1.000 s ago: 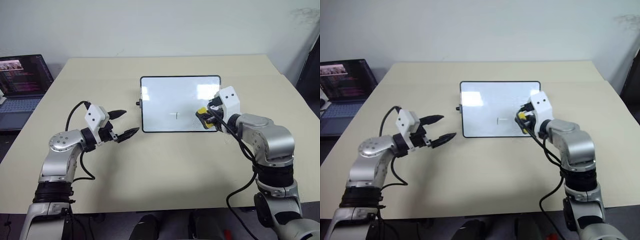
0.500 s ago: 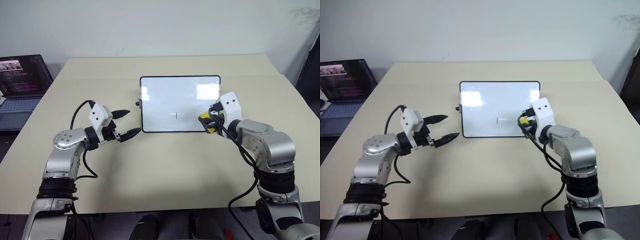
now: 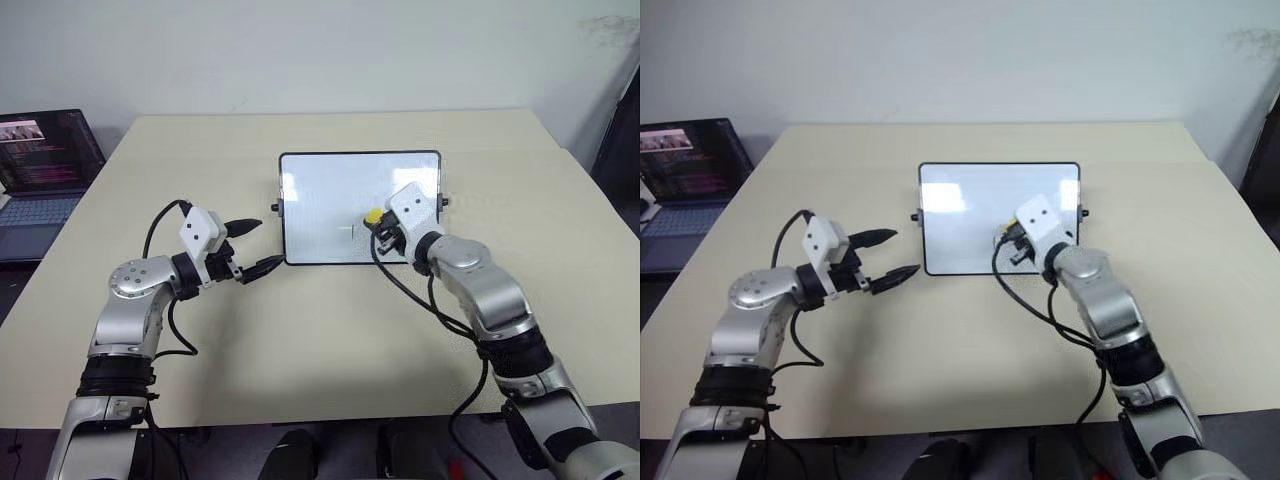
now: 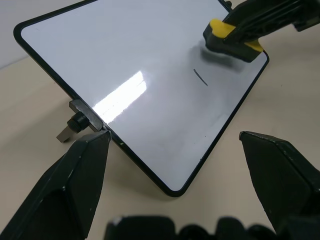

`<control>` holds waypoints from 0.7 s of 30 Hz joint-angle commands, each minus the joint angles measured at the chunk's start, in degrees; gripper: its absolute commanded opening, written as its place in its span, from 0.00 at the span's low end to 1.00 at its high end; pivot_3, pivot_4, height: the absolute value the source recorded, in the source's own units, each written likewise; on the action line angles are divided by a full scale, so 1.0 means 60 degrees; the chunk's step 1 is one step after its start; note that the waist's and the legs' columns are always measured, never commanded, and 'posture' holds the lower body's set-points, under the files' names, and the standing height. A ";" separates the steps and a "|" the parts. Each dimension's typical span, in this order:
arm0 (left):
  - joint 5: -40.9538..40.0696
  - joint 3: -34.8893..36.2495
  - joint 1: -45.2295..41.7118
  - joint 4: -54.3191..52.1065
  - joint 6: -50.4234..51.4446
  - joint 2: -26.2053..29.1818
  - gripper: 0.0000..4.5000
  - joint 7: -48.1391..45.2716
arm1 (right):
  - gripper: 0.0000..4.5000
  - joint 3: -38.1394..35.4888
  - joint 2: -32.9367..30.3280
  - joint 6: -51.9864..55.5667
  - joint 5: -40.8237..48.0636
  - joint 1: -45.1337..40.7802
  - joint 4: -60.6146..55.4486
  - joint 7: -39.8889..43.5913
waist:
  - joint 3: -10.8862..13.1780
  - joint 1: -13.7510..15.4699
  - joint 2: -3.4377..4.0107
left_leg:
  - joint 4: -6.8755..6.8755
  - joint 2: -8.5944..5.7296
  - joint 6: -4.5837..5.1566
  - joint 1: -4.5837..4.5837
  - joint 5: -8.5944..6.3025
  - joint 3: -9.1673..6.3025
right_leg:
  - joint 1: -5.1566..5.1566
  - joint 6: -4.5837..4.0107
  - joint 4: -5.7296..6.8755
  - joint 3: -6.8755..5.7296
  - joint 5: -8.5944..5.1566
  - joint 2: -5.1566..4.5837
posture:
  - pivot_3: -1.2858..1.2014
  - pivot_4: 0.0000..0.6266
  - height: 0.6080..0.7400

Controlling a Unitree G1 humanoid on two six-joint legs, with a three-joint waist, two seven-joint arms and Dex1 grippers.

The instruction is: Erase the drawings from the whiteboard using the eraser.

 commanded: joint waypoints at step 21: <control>-0.0095 0.0418 0.0571 -0.1049 0.0025 0.0307 1.00 0.0367 | 0.19 0.0990 0.0779 -0.1783 -0.1761 -0.0831 0.2718 0.0097 | -0.0004 -0.0191 -0.0004 | 0.0003 0.0003 0.0003 0.0040 -0.0001 0.0001 | 0.0014 -0.0002 0.0039 0.0017 0.0001 0.0005 | 0.52 0.24 1.00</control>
